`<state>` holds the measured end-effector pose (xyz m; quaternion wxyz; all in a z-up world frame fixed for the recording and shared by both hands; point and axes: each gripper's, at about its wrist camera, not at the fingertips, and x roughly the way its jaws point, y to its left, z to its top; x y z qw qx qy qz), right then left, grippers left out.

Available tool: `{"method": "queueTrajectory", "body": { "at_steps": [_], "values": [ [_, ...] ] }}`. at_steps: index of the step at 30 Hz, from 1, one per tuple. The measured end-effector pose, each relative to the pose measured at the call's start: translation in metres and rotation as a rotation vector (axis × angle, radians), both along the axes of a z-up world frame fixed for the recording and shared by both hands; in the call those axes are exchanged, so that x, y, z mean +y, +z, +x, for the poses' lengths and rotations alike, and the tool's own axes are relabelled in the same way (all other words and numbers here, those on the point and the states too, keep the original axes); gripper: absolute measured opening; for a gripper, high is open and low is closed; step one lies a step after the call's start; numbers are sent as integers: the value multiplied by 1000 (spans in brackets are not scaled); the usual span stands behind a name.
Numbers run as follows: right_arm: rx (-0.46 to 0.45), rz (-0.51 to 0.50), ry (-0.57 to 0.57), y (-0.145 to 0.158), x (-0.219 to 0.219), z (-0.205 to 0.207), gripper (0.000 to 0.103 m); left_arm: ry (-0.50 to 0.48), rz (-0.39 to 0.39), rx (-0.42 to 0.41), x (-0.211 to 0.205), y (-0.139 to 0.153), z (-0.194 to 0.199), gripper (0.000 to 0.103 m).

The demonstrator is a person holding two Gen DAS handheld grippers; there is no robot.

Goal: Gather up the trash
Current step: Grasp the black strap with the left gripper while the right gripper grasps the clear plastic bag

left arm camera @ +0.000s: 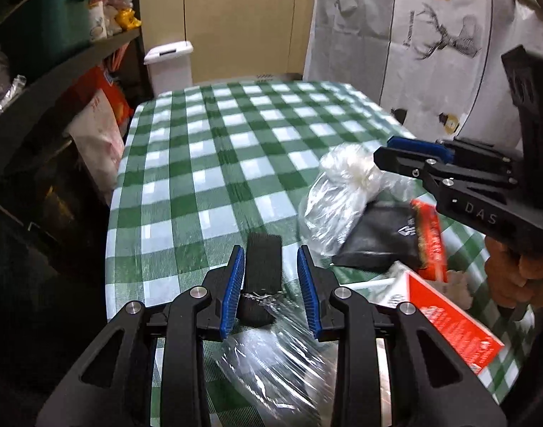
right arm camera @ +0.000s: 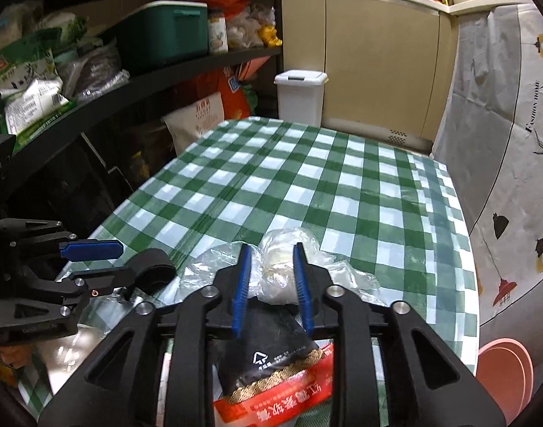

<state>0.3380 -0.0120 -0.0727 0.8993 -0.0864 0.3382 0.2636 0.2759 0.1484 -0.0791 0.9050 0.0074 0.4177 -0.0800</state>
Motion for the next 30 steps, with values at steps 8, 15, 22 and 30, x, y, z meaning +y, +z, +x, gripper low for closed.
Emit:
{"method": "queueTrajectory", "body": {
  "at_steps": [8,15,22,30],
  "values": [
    [29,-42,0,-12,7,7,30,8,-7,48,4,-15,8,31],
    [37,-83,-10,-22,13,9,28,12,-4,54,6,-15,10,24],
    [8,-54,-43,-9,6,10,1,49,-21,-4,14,4,6,24],
    [-1,-11,-61,7,-3,7,2,78,-41,-42,18,22,2,24]
  ]
}}
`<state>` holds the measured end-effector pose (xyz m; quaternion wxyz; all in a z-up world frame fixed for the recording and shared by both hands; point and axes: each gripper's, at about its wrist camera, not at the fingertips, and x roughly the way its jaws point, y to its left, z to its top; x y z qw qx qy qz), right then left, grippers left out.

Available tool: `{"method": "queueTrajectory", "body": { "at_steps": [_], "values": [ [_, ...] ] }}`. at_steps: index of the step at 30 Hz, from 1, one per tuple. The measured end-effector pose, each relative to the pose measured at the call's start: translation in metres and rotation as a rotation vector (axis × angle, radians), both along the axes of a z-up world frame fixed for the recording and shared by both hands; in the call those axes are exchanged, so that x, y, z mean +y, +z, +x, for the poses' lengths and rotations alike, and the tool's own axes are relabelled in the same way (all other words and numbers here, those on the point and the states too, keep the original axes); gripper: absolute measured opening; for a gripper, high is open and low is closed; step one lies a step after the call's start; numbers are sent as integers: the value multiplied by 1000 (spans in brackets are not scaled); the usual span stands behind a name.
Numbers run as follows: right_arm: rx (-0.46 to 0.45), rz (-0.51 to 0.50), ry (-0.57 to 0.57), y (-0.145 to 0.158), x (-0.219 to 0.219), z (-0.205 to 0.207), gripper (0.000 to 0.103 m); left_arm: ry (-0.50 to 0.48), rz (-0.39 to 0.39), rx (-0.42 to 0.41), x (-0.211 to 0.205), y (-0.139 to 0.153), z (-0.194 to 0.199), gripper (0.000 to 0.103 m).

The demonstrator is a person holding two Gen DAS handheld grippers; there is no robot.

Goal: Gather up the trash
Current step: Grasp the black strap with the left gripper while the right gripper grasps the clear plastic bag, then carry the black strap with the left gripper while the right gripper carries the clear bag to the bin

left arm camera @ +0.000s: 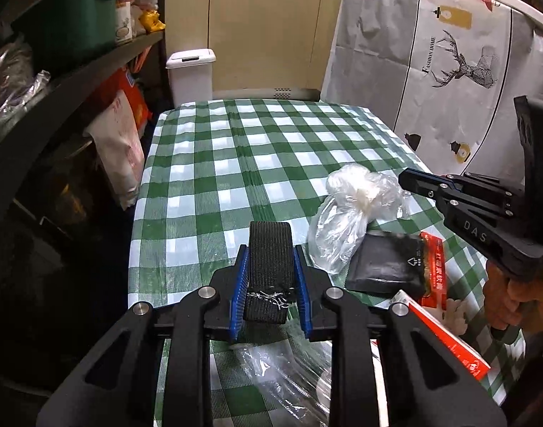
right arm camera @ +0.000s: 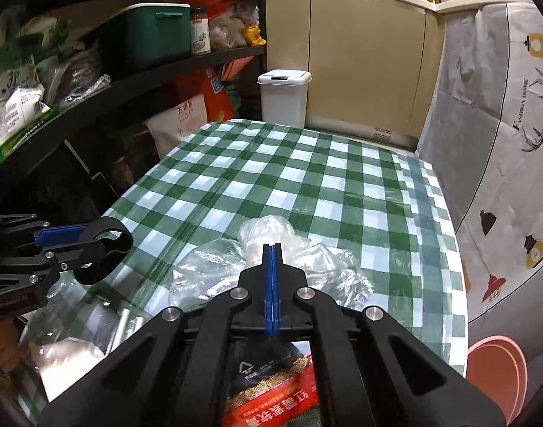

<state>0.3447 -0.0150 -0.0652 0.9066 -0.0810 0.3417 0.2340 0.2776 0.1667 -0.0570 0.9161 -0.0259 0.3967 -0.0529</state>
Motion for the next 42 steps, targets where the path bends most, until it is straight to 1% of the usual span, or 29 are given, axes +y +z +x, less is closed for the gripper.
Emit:
{"method": "queueTrajectory", "body": {
  "at_steps": [1,2,3,4,5,8,13,15,16,17,19,23,27,37,42],
  "values": [
    [8,1,-2,0,0,0,6,1,-2,-1,-1,2,-1,24],
    [14,-1,-3,-1,0,0,22,2,-7,-3,0,3,-2,24],
    [24,-2,-4,-2,1,1,35,2,-13,-6,0,5,-2,24],
    [23,2,-2,-2,2,1,55,0,-16,-11,-1,8,-4,24],
    [15,-6,-1,-3,5,1,57,-1,-15,-17,-2,10,-5,24],
    [29,-19,-9,-9,11,8,57,-4,-13,-32,-1,13,-7,24],
    [66,-82,-32,-27,19,24,57,3,-22,-35,6,14,-9,24],
    [74,-102,-32,-32,21,27,55,0,-21,-34,7,14,-9,24],
    [73,-109,-32,-33,22,27,47,-1,-21,-34,7,13,-9,24],
    [74,-114,-32,-34,22,27,32,1,-22,-34,7,13,-9,24],
    [70,-114,-33,-33,21,27,31,5,-26,-35,7,13,-9,24],
    [24,-98,-38,-21,17,23,28,9,-31,-39,8,14,-8,24],
    [-14,-68,-59,-2,7,19,27,8,-32,-54,5,20,-10,24],
    [-121,-4,-96,56,-25,-12,27,30,-38,-129,-12,52,-21,24],
    [-150,25,-118,79,-46,-33,27,41,-49,-168,-23,70,-29,24]
  ]
}}
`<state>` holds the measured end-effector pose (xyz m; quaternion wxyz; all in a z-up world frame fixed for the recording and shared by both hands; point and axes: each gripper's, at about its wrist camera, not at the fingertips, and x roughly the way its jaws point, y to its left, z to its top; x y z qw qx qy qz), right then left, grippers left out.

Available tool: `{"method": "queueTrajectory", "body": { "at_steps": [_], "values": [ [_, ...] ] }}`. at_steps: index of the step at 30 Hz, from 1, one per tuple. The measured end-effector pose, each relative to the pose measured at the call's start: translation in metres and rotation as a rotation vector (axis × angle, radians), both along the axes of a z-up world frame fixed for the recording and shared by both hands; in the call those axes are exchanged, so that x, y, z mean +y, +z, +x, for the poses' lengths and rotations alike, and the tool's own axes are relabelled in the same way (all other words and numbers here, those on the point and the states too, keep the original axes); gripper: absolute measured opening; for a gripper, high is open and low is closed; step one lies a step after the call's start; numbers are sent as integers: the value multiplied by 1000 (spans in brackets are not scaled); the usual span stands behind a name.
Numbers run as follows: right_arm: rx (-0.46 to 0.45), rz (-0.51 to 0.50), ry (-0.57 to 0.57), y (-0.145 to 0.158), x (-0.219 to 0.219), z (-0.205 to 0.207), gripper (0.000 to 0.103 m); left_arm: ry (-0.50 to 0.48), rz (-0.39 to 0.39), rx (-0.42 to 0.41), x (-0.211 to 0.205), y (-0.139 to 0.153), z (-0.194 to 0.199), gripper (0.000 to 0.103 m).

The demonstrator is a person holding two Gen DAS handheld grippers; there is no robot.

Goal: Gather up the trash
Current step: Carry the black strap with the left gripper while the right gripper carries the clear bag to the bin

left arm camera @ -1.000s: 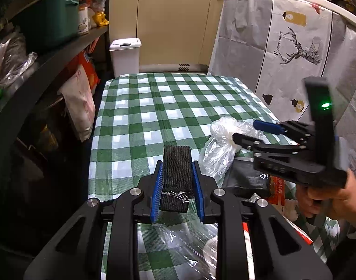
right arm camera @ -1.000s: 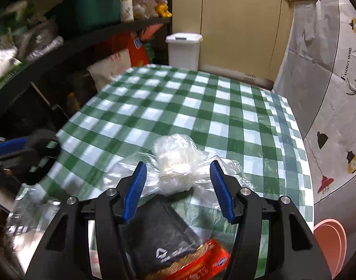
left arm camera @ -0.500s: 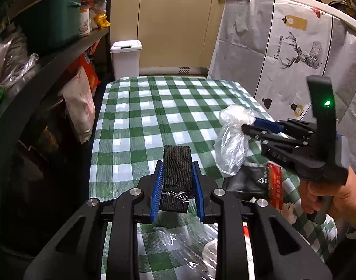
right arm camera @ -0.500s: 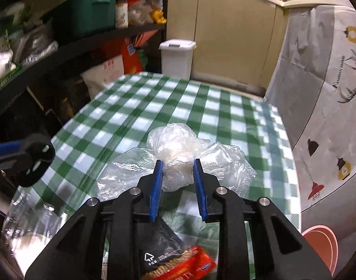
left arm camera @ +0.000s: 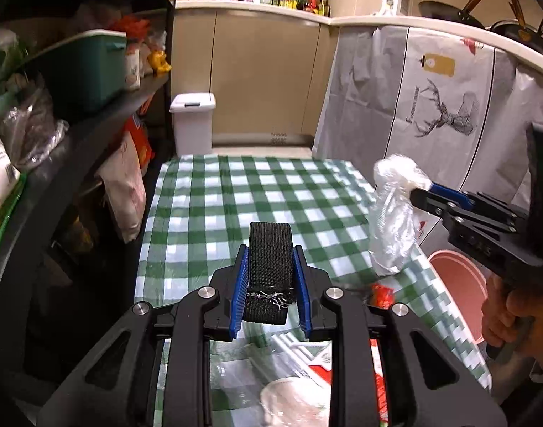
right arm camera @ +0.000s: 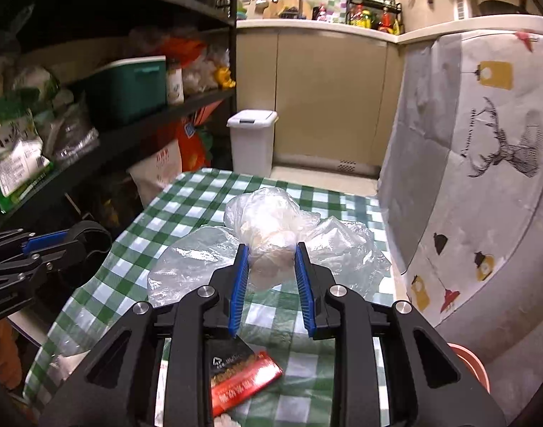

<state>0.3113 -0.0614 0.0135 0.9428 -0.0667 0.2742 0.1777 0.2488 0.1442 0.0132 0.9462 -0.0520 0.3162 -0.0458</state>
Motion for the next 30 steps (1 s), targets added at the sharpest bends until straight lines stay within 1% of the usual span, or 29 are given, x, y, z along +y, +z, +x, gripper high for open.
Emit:
{"method": "queueTrajectory", "body": {
  "at_steps": [8,12,17,20,23,28,30],
  "values": [
    [-38,41,-11,45,-37,-38,27,1,-15,-50,-19,27,-14,24],
    [-46,32,-14,57,-63,-65,27,-24,-13,-82,-32,39,-22,24],
    [-50,31,-42,60,-89,-90,28,-46,-9,-92,-50,46,-29,24],
    [-51,56,-86,56,-107,-101,28,-58,-7,-91,-61,48,-31,24],
    [-18,92,-127,46,-124,-103,28,-73,-11,-100,-72,53,-33,24],
    [-10,104,-172,41,-143,-105,28,-100,-26,-97,-92,56,-35,24],
    [-14,86,-189,38,-149,-105,28,-115,-27,-98,-101,57,-35,24]
  ]
}}
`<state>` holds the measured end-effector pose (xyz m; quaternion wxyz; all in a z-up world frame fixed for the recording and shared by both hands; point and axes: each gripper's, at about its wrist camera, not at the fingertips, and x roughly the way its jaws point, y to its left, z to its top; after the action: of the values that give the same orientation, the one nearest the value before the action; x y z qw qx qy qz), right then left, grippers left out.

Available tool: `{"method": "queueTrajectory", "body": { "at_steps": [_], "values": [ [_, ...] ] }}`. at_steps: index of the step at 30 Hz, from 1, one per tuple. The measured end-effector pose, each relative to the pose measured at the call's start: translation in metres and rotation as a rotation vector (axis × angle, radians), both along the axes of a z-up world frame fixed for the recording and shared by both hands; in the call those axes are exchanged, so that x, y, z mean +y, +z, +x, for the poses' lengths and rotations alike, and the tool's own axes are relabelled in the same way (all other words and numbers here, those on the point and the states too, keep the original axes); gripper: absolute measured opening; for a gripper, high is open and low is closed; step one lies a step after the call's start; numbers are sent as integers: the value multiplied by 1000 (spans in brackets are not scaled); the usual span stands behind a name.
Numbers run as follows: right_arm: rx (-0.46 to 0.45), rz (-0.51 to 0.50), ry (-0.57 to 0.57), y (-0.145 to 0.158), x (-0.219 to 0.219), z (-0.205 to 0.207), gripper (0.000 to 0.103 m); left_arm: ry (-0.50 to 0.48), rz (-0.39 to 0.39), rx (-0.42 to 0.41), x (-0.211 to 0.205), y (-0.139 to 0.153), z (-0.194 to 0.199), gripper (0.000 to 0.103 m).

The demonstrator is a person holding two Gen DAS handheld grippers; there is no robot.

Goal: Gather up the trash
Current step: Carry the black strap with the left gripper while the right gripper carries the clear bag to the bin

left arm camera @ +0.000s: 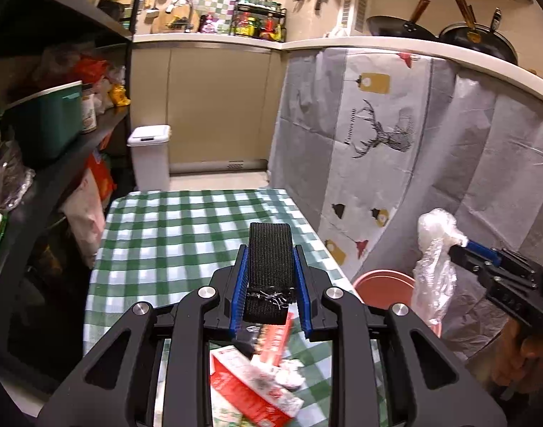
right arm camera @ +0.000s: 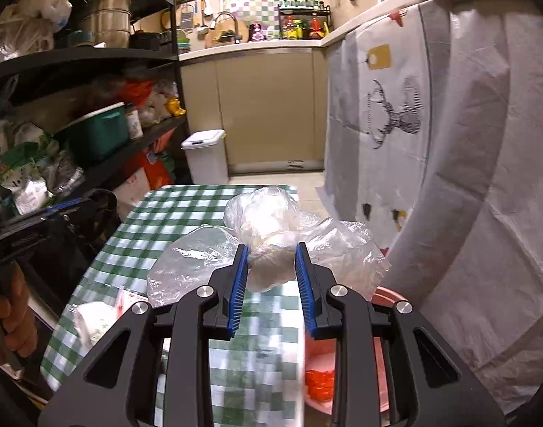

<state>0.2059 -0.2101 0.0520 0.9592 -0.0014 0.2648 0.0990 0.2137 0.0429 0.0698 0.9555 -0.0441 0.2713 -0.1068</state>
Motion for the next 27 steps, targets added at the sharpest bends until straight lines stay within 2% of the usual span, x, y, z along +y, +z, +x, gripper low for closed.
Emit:
{"method": "queueTrajectory", "body": {
  "at_steps": [13,27],
  "values": [
    [1,-37,-66,-8,-39,-6,28,-105,-5,2,-76,-2,8,24],
    [0,-35,-113,-10,-65,-12,28,-177,-17,20,-127,-12,22,24]
  ]
}}
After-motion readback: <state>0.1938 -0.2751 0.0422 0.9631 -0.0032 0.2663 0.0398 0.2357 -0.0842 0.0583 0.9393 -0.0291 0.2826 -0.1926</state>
